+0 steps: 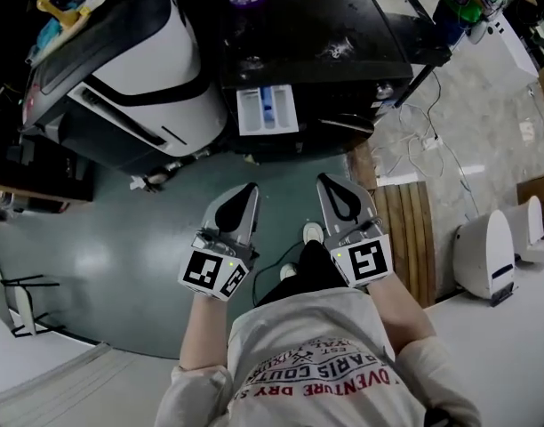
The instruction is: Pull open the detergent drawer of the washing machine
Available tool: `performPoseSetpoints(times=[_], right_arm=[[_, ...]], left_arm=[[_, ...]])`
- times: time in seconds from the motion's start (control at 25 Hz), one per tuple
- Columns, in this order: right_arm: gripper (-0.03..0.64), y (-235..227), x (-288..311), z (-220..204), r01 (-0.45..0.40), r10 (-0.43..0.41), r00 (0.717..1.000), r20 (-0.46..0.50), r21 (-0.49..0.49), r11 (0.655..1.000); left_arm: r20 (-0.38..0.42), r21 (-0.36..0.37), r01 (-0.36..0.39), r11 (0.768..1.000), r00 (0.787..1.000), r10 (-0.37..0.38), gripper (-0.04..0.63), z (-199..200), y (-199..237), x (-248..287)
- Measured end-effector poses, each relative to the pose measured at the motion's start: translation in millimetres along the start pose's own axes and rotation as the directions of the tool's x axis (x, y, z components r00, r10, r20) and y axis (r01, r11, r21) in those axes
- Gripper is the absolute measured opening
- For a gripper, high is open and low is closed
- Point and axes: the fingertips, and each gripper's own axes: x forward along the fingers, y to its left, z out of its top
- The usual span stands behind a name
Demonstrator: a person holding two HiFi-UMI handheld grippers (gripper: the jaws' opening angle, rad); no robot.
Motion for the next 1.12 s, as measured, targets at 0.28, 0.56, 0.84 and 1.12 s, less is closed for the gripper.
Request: performPoseSetpoints(times=[0.28,0.56,0.84,1.12], right_arm=[[0.002,7,-21,43,0.003,-0.001,0.998,0.058,-0.037,0.999],[0.0,18,-43,68,-0.04,0.046,0.996,0.073,-0.088,0.995],[0.0,27,-52,78,-0.068,0.076,0.993,0.091,-0.093,0.993],[0.0,34,-55,70,-0.096,0.103,0.992,0.072,-0.099,0.99]], left_arm=[[0.032,0.154,0.005,0.988,0.999,-0.01,0.0,56,-23,-24],[0.063,0.177,0.006,0.984,0.998,-0.018,0.0,94,-47,-45],[0.067,0.206,0.007,0.979,0.997,-0.021,0.0,96,-54,-55],[0.05,0.198,-0.002,0.98,0.999,-0.008,0.0,89,-51,-61]])
